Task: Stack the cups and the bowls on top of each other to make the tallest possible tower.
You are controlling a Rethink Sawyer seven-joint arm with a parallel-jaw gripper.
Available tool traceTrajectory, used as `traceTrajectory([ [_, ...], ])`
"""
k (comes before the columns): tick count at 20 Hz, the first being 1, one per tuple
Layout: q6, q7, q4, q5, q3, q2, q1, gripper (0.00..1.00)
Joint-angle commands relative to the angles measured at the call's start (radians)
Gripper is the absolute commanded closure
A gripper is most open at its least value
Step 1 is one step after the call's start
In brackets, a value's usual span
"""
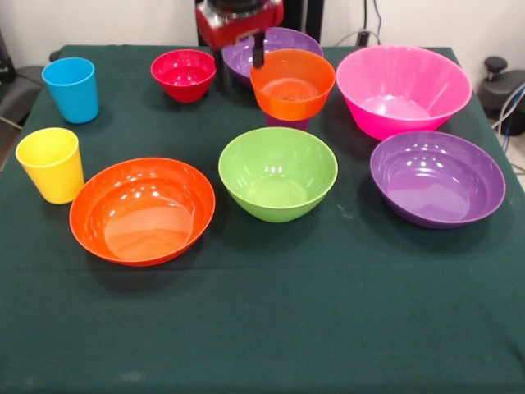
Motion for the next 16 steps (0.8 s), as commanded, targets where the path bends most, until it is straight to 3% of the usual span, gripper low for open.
traceTrajectory([
  [1,0.090,-0.037,0.194,0.093,-0.026,-0.175,-0.012,0.00],
  [8,0.126,-0.042,0.281,0.201,-0.013,-0.307,-0.021,0.00],
  [16,0.076,-0.104,0.234,0.172,-0.005,-0.334,-0.041,0.00],
])
